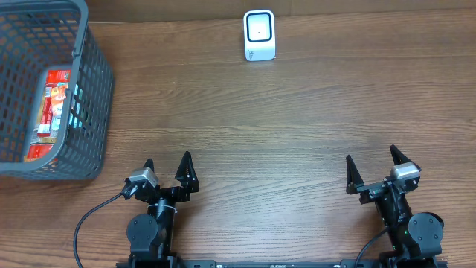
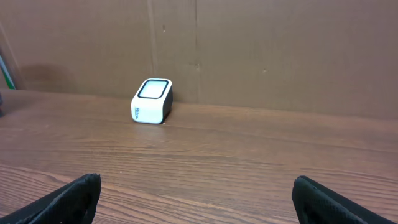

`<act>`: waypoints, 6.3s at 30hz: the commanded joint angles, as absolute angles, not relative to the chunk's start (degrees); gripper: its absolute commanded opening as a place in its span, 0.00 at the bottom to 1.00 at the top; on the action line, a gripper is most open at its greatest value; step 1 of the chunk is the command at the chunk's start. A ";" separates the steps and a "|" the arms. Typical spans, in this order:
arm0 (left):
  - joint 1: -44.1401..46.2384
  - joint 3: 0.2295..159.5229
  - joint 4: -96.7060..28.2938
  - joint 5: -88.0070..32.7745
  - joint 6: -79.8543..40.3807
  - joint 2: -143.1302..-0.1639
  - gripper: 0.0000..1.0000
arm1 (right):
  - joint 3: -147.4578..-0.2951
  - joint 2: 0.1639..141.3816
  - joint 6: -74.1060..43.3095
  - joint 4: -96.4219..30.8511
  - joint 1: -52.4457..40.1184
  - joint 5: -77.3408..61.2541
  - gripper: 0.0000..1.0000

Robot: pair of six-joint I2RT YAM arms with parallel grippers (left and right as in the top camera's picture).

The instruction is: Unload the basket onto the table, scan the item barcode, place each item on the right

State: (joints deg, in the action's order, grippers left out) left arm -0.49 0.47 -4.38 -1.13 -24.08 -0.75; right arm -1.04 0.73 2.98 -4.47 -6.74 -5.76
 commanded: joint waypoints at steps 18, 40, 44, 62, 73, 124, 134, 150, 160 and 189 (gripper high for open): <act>-0.73 23.44 -30.44 -7.62 -29.85 -3.92 1.00 | -0.45 0.16 3.09 -4.25 -6.35 -6.09 1.00; -0.73 56.49 -51.68 -35.79 -24.93 -55.24 1.00 | -0.45 0.16 3.07 -4.25 -6.35 -6.09 1.00; -0.71 56.49 -53.47 -42.96 -23.75 -62.39 0.74 | -0.45 0.16 3.09 -4.25 -6.35 -6.09 1.00; 0.43 64.66 -58.48 -32.82 -24.69 -67.51 0.04 | -0.45 0.16 3.09 -4.25 -6.35 -6.09 1.00; -0.36 106.52 -81.34 -11.40 -24.62 -74.39 0.04 | -0.45 0.16 3.09 -4.25 -6.35 -6.09 1.00; -36.03 133.38 -76.75 1.43 -9.96 -108.81 1.00 | -0.45 0.16 3.09 -4.25 -6.35 -6.09 1.00; -36.05 132.51 -76.40 -5.15 -2.59 -118.17 1.00 | -0.45 0.16 3.07 -4.25 -6.35 -6.09 1.00; -36.03 132.49 -78.52 -7.73 3.36 -133.12 1.00 | -0.45 0.16 3.09 -4.25 -6.35 -6.09 1.00; -36.03 132.35 -79.00 -7.49 3.70 -134.96 1.00 | -0.45 0.16 3.07 -4.25 -6.35 -6.09 1.00; -36.05 123.59 -72.77 -7.03 3.70 -135.66 0.66 | -0.45 0.16 3.09 -4.25 -6.35 -6.09 1.00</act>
State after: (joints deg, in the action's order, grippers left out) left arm -36.36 124.84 -72.84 -6.90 2.66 -134.61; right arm -1.04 0.73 3.01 -4.51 -6.74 -5.76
